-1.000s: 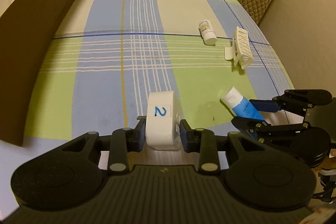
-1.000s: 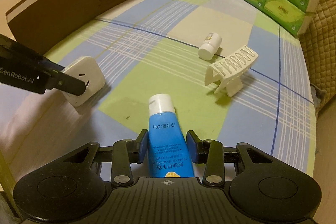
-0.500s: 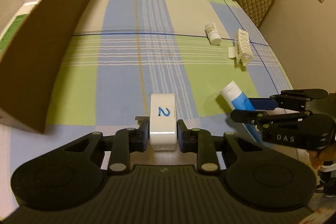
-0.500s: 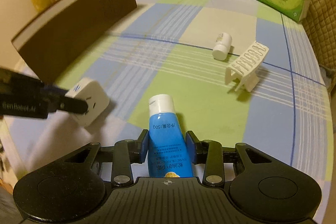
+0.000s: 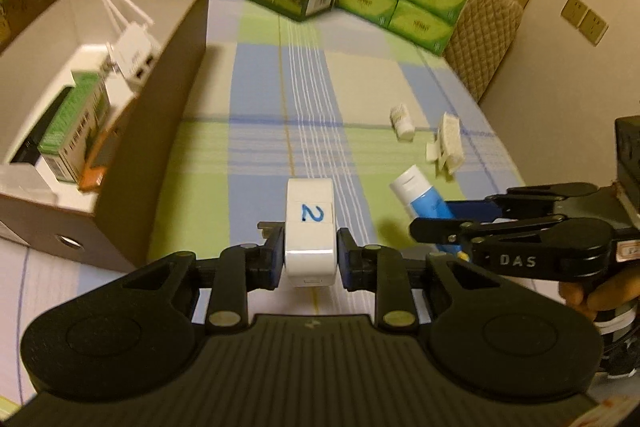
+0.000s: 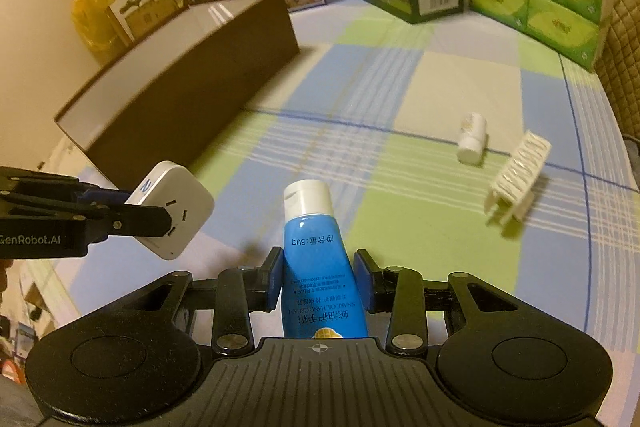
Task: Organize rigid objects
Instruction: 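Carry the socket and blue tube over the shoebox with both tools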
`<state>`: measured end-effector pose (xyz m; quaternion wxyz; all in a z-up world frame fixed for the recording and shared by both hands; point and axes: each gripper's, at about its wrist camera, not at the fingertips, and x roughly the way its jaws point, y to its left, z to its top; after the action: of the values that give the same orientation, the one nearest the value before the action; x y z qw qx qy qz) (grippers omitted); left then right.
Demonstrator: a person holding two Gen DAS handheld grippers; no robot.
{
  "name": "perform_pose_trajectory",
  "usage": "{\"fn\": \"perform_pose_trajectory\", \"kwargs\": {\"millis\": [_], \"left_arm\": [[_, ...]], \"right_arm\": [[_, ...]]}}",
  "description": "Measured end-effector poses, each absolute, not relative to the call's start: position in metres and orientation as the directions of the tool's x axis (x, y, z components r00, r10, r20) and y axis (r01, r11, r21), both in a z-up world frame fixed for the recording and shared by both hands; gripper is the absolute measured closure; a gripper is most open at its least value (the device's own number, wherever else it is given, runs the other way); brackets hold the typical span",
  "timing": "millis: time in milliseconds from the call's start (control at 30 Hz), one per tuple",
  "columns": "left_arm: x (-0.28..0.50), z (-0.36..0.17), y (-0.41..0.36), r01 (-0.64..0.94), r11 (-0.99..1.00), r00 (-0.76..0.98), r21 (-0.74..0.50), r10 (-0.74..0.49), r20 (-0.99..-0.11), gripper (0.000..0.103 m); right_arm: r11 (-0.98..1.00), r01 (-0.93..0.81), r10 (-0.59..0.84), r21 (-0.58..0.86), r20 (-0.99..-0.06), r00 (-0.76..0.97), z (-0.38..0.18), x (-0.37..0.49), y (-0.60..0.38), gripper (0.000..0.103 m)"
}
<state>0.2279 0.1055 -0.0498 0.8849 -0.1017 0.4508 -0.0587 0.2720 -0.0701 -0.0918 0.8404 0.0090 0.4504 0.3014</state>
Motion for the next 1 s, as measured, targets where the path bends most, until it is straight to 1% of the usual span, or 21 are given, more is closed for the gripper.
{"fn": "perform_pose_trajectory", "kwargs": {"millis": [167, 400, 733, 867, 1000], "left_arm": [[0.221, -0.027, 0.123, 0.008, 0.970, 0.635, -0.241, -0.192, -0.748, 0.081], [0.213, -0.005, 0.164, -0.029, 0.971, 0.683, -0.237, -0.154, -0.714, 0.081], [0.210, 0.008, 0.244, -0.106, 0.976, 0.709, -0.190, -0.060, -0.702, 0.081], [0.218, 0.006, 0.275, -0.113, 0.979, 0.709, -0.168, -0.039, -0.704, 0.081], [0.227, 0.001, 0.302, -0.118, 0.981, 0.700, -0.155, -0.029, -0.714, 0.081]], "right_arm": [[0.809, -0.497, 0.541, 0.316, -0.730, 0.417, -0.073, 0.272, -0.052, 0.069], [0.778, -0.482, 0.599, 0.403, -0.708, 0.374, -0.060, 0.283, -0.007, 0.069], [0.688, -0.451, 0.721, 0.569, -0.609, 0.331, -0.032, 0.308, 0.069, 0.069], [0.690, -0.423, 0.722, 0.587, -0.599, 0.347, -0.028, 0.319, 0.103, 0.069], [0.719, -0.384, 0.695, 0.580, -0.613, 0.375, -0.031, 0.327, 0.133, 0.069]]}}
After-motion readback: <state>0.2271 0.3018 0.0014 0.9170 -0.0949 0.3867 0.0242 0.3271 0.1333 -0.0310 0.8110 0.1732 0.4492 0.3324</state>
